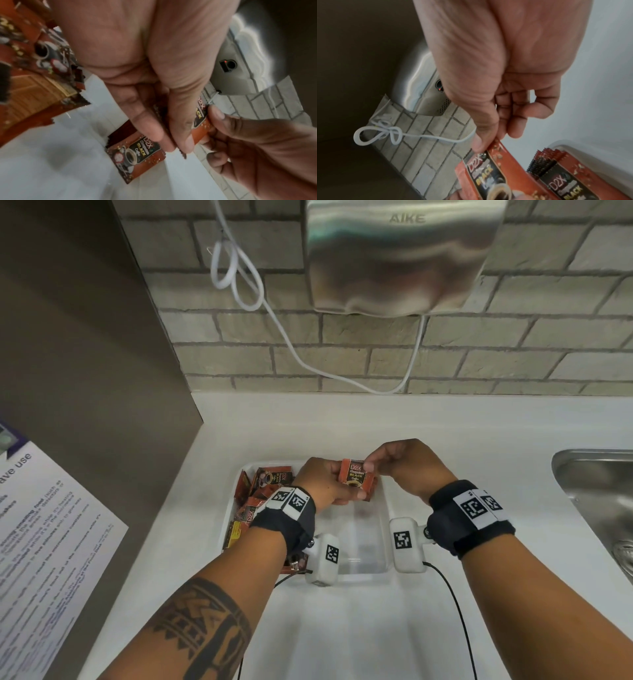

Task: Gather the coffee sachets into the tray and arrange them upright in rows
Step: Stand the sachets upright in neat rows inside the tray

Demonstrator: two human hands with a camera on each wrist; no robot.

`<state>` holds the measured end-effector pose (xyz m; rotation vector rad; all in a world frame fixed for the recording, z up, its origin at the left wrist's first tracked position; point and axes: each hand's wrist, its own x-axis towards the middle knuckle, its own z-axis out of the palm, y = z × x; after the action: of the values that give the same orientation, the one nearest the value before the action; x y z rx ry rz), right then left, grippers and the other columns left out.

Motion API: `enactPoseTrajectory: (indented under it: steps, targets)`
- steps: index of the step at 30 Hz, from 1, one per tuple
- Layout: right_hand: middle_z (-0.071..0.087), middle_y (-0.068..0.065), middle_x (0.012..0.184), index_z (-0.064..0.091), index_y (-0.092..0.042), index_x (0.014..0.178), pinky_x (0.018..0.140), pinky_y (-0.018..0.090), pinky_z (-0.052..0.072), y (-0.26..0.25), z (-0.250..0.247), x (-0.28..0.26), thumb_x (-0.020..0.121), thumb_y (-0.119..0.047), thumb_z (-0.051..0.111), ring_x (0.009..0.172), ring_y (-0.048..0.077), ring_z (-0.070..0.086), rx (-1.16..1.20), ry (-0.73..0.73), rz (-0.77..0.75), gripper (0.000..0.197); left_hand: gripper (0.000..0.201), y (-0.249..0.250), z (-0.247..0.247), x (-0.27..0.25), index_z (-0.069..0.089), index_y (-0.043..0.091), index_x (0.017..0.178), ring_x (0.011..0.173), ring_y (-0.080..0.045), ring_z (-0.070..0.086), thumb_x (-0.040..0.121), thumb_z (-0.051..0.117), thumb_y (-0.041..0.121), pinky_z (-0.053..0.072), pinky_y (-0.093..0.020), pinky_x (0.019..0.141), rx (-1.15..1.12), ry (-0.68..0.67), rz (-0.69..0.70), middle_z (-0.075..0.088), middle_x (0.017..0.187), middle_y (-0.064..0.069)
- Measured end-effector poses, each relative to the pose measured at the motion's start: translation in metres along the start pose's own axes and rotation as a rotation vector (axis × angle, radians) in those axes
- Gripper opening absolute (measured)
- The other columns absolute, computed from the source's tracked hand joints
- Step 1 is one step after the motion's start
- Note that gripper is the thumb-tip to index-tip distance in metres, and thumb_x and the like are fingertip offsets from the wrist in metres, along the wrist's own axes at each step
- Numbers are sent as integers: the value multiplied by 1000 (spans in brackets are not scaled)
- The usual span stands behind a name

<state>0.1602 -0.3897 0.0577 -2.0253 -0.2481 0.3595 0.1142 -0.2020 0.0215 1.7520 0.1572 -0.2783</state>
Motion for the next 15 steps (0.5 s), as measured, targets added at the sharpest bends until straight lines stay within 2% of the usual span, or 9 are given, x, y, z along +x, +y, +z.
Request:
enactPoseTrajectory:
  steps: [2, 4, 6, 8, 9, 11, 13, 15]
  targets:
    - [74, 0, 81, 77, -14, 86, 67, 19, 45, -1, 1, 0, 83, -19, 80, 72, 8, 63, -1, 21, 9, 7, 36, 0, 0, 3, 78, 12, 104, 89, -21, 76, 71, 91, 14, 63, -39, 82, 68, 55, -10, 79, 92, -3]
    - [72, -4, 76, 77, -15, 85, 63, 18, 42, 1, 2, 3, 84, -20, 80, 66, 6, 59, -39, 73, 15, 6, 27, -1, 0, 3, 76, 13, 97, 79, -18, 76, 77, 88, 27, 63, -37, 78, 215, 44, -79, 78, 86, -3]
    - [67, -11, 67, 78, -16, 85, 59, 16, 40, 4, 1, 5, 84, -20, 79, 59, 1, 55, -90, 114, 40, 4, 33, -2, 3, 0, 71, 6, 97, 61, -13, 73, 85, 80, 36, 60, -28, 62, 342, -5, -252, 77, 80, -7]
    - [62, -15, 60, 78, -17, 84, 56, 15, 37, 9, 1, 5, 85, -19, 78, 56, 0, 52, -131, 120, 60, 2, 38, -4, 9, -2, 67, -3, 102, 47, -11, 65, 92, 73, 32, 51, -21, 45, 327, -79, -424, 73, 79, -10]
    - [59, -16, 59, 79, -18, 84, 55, 14, 36, 12, 1, 5, 85, -19, 78, 57, 0, 51, -164, 120, 63, 2, 36, -5, 11, -2, 66, -3, 101, 45, -11, 60, 94, 70, 32, 46, -19, 41, 344, -128, -462, 72, 78, -9]
    - [55, -18, 59, 79, -20, 84, 55, 12, 33, 15, 4, 4, 87, -20, 76, 58, -1, 50, -239, 112, 62, 4, 34, -8, 15, 1, 69, 1, 99, 46, -12, 52, 96, 66, 35, 40, -19, 41, 438, -219, -447, 73, 83, -7]
    - [54, -21, 60, 79, -21, 84, 55, 11, 32, 19, 8, 4, 87, -18, 73, 58, -2, 49, -307, 94, 76, 8, 36, -8, 20, 4, 69, 3, 114, 52, -16, 49, 95, 65, 34, 38, -20, 46, 501, -283, -405, 75, 91, -7]
    - [61, -22, 67, 80, -20, 81, 59, 12, 35, 22, 11, 4, 87, -14, 69, 61, -3, 52, -343, 74, 90, 14, 41, -8, 27, 8, 59, 8, 133, 53, -15, 45, 97, 63, 28, 36, -23, 48, 481, -324, -391, 71, 88, -5]
